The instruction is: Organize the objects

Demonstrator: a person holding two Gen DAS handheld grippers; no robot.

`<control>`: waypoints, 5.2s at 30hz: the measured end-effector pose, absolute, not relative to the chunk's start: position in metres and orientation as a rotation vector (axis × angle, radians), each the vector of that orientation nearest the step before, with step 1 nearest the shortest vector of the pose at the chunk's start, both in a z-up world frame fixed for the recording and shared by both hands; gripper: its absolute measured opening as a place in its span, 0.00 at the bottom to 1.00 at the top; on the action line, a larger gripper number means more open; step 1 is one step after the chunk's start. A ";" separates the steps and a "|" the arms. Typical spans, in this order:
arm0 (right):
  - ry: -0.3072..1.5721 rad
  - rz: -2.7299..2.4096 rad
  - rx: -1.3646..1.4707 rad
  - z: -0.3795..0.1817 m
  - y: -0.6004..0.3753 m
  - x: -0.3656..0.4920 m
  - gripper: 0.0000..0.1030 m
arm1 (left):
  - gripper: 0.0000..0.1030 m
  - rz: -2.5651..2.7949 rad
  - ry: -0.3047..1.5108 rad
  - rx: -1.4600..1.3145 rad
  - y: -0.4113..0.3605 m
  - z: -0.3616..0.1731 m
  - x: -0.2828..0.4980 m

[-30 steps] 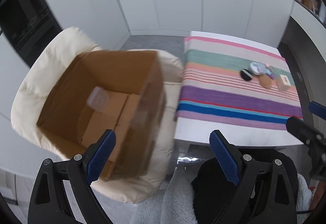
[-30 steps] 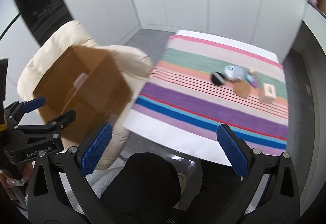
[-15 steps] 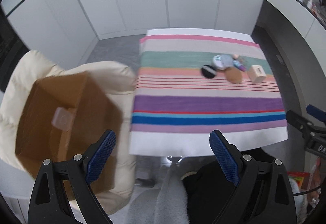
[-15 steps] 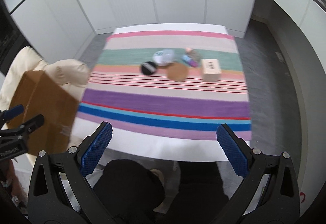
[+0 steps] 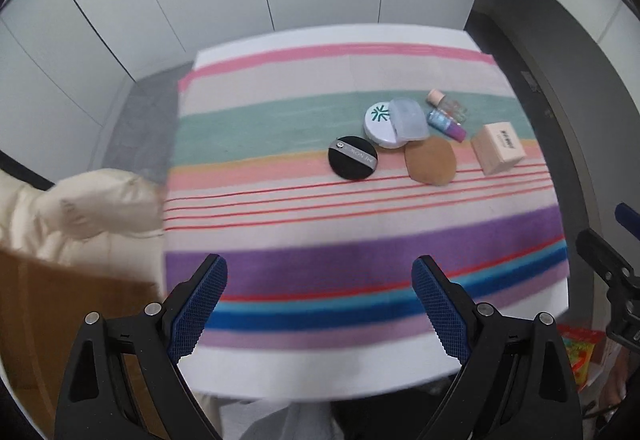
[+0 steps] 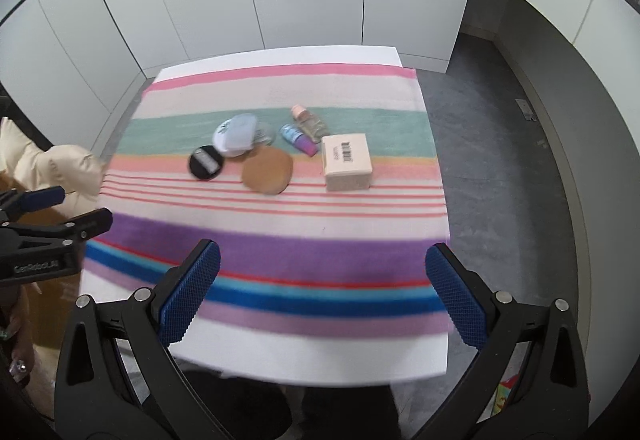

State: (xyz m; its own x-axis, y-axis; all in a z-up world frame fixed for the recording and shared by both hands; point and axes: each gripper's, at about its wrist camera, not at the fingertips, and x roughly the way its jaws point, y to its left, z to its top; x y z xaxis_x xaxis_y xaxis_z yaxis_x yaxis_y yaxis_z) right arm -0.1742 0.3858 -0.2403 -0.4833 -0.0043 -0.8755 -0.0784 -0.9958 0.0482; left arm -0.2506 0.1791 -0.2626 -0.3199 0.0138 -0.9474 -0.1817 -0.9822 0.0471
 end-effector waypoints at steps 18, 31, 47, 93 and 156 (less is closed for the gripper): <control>0.100 2.626 -1.644 -0.349 0.403 -0.293 1.00 | 0.92 2.481 0.119 -1.774 0.212 -0.374 -0.350; 0.074 2.577 -1.653 -0.373 0.408 -0.299 0.52 | 0.48 2.551 0.185 -1.673 0.219 -0.374 -0.354; 0.046 2.624 -1.601 -0.320 0.398 -0.292 0.52 | 0.47 2.597 0.163 -1.679 0.211 -0.326 -0.347; -0.041 2.761 -1.343 -0.090 0.381 -0.224 0.52 | 0.47 2.772 0.041 -1.462 0.174 -0.090 -0.268; -0.035 2.769 -1.499 -0.113 0.318 -0.013 0.53 | 0.47 2.797 -0.045 -1.565 0.043 -0.113 -0.056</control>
